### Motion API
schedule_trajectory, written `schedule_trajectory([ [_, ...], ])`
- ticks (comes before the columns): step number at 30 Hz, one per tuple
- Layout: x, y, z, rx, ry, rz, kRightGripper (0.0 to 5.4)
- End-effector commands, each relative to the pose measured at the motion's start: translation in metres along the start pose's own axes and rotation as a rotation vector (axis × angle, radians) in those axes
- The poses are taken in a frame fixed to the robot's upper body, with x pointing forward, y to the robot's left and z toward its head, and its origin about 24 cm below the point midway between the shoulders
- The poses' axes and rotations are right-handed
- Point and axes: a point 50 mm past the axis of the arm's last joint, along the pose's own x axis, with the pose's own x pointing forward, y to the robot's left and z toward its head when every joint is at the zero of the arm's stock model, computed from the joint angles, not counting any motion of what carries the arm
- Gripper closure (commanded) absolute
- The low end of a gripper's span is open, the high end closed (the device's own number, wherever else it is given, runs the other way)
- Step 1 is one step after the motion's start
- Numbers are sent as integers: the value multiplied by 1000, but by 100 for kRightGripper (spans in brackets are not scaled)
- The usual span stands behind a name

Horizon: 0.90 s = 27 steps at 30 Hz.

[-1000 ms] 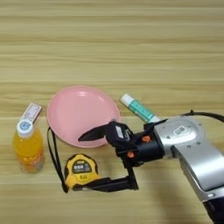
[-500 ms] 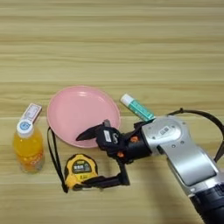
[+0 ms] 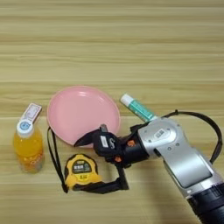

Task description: Move the objects on the table

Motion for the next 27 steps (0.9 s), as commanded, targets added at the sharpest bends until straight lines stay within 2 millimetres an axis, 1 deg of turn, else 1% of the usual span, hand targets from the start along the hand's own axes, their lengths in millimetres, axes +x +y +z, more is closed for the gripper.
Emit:
schedule_trajectory([
  [1, -13, -12, 11, -100, 41, -72, 6],
  [9, -7, -14, 6, -120, 81, -50, 6],
  [17, 0, -16, 9, -132, 64, -31, 6],
  [22, 1, -17, 11, -133, 50, -27, 53],
  [23, 1, -17, 11, -133, 49, -27, 71],
  [27, 1, -17, 11, -130, 46, -21, 104],
])
